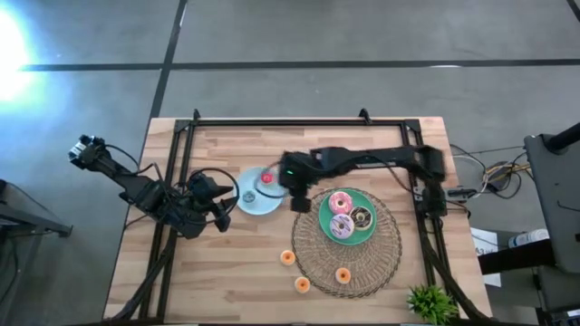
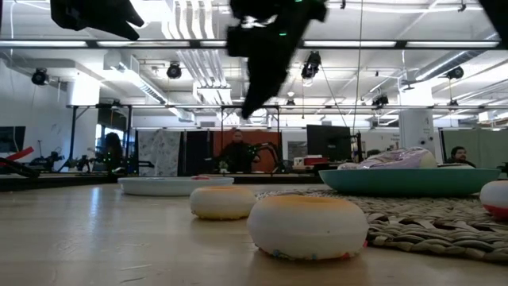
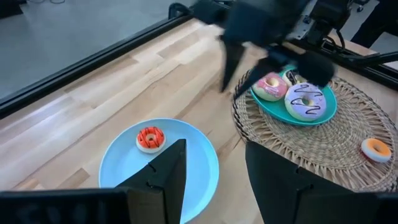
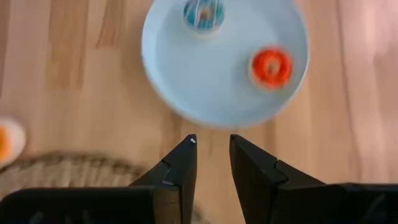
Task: Pick & Place donuts
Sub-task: Put the small dark pink donut onto the blue plate
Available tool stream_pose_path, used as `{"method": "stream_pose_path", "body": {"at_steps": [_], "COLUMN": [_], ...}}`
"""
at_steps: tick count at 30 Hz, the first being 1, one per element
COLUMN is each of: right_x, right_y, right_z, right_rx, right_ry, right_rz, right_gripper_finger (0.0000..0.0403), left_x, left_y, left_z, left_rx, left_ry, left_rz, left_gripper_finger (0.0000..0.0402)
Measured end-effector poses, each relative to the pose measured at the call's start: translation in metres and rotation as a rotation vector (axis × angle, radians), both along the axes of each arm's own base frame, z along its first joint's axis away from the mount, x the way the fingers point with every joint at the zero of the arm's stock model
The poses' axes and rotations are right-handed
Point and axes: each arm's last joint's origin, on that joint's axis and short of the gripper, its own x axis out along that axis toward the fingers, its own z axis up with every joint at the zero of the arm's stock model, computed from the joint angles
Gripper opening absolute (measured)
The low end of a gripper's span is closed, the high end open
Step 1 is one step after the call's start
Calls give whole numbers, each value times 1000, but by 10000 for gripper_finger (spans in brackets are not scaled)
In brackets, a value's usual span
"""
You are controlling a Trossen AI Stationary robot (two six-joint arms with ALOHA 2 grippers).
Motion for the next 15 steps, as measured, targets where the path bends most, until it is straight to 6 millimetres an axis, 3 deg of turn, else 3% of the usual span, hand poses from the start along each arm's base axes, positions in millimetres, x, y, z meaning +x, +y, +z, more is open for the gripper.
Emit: {"method": "stream_pose_path", "body": {"at_steps": [4, 9, 15], "right_x": [-53, -111, -160], "right_y": [33, 90, 144], "right_z": [8, 19, -3], "right_rx": [58, 93, 116], "right_ry": [-36, -121, -41], "right_rz": [16, 175, 342], "right_gripper_finger": [86, 86, 108], "left_x": [0, 1, 2], "left_y": [0, 0, -1], "left_z": [1, 0, 1], "left_rx": [-12, -4, -15], "left_ry": [-14, -28, -42], "left_rz": [8, 22, 28], "left_gripper_finger": [139, 139, 139]}}
